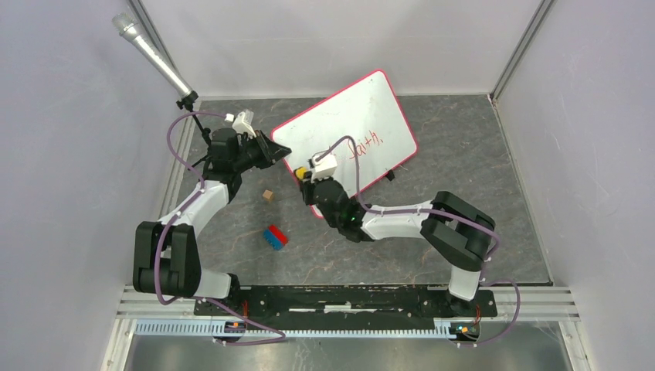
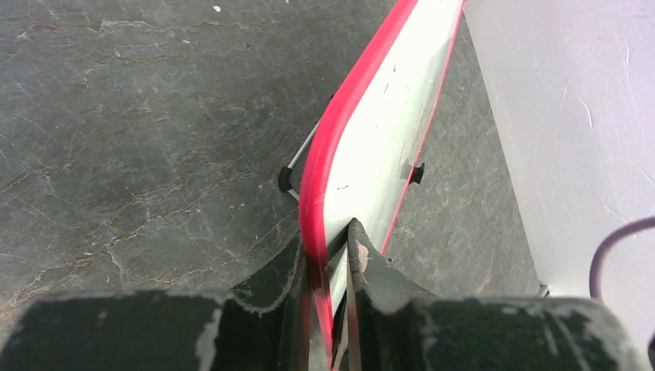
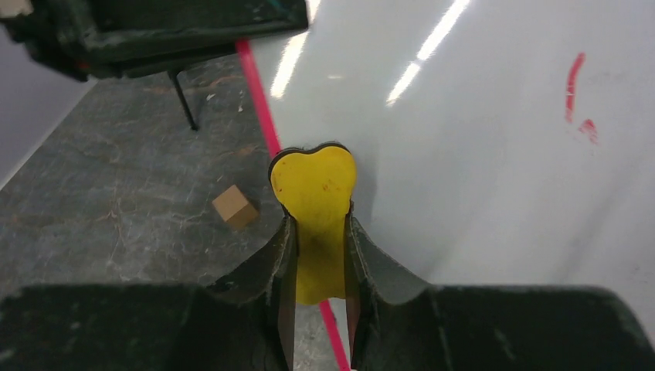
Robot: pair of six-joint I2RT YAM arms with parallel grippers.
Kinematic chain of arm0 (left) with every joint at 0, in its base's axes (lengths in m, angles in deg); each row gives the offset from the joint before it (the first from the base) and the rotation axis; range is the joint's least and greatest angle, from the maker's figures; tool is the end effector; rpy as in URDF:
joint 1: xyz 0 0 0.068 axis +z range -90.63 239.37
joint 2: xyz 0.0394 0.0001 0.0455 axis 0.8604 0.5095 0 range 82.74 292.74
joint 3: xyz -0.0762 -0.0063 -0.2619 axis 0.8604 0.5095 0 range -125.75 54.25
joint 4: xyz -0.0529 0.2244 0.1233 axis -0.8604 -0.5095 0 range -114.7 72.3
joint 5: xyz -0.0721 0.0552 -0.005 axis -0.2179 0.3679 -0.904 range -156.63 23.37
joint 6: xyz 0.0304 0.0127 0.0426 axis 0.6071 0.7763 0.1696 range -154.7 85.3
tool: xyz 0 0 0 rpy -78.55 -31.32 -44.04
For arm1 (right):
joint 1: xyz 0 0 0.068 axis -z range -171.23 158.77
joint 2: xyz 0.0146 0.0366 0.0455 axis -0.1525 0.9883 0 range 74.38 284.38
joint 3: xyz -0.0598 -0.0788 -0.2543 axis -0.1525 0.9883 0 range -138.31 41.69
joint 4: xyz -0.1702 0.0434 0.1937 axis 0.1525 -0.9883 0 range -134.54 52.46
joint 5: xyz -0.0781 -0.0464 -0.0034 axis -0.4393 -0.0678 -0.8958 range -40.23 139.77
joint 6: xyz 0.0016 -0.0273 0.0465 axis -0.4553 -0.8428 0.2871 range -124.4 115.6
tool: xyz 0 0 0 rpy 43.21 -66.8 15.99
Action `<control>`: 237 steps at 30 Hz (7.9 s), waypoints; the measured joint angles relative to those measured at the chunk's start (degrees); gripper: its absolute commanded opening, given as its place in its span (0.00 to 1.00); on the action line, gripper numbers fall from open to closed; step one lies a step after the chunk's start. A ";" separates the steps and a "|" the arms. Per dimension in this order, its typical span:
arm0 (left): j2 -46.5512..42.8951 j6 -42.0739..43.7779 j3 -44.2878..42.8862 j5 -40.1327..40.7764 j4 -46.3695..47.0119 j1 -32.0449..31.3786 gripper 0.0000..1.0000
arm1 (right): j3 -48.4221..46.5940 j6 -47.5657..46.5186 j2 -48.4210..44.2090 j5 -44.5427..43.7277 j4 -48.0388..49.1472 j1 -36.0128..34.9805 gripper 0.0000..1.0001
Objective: Erase the whiteboard
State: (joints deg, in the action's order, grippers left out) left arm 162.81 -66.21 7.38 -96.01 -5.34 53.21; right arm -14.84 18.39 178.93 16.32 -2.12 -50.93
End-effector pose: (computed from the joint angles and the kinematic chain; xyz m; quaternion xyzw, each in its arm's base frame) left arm 0.3068 -0.0505 0.2523 -0.0344 0.8086 -0.3748 0.4521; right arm 0.2167 0.3321 0.2045 -0.0660 0.7659 0.2259 0.5983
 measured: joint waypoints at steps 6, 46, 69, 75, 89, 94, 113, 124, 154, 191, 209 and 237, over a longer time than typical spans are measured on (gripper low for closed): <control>-0.20 0.09 0.00 0.20 -0.09 -0.11 0.02 | -1.81 -4.15 0.42 2.21 -2.03 -0.17 0.23; -0.22 0.42 0.00 0.57 -0.33 -0.26 0.02 | 7.85 5.31 -4.90 10.49 0.39 19.17 0.25; -0.22 0.44 -0.02 0.37 -0.31 -0.24 0.02 | 8.46 7.96 -4.85 2.84 -1.14 10.75 0.26; -0.17 0.46 -0.02 0.48 -0.33 -0.24 0.02 | 15.34 18.16 -5.53 5.99 5.84 20.06 0.26; -0.20 0.48 -0.13 0.37 -0.31 -0.04 0.02 | 11.89 9.84 -3.61 -3.15 2.19 17.16 0.26; -0.24 0.46 -0.13 0.42 -0.31 0.07 0.02 | 0.22 2.14 -0.96 0.35 -0.15 11.63 0.29; -0.22 0.46 -0.13 0.63 -0.28 -0.09 0.02 | 9.27 14.43 -1.22 16.87 4.13 34.49 0.27; -0.22 0.46 -0.13 0.57 -0.31 -0.04 0.02 | 2.69 4.22 -1.44 10.21 -1.16 25.99 0.28; -0.26 0.46 -0.22 0.28 -0.31 -0.24 0.02 | 0.98 -1.14 -2.58 13.92 -5.05 25.33 0.26; -0.61 0.48 -0.22 0.44 -0.76 -0.28 0.02 | 12.07 6.86 -4.55 8.83 3.67 19.30 0.26; -0.57 0.46 -0.22 0.20 -0.72 -0.35 0.02 | 21.20 11.56 -6.51 8.81 5.86 23.65 0.28; -0.57 0.48 -0.22 0.59 -0.55 0.07 0.02 | 23.63 15.87 -2.40 4.87 20.04 10.73 0.28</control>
State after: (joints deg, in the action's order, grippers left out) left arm 162.24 -65.73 7.16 -95.42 -5.89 53.28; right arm 8.78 34.26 176.53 21.20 17.92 -40.20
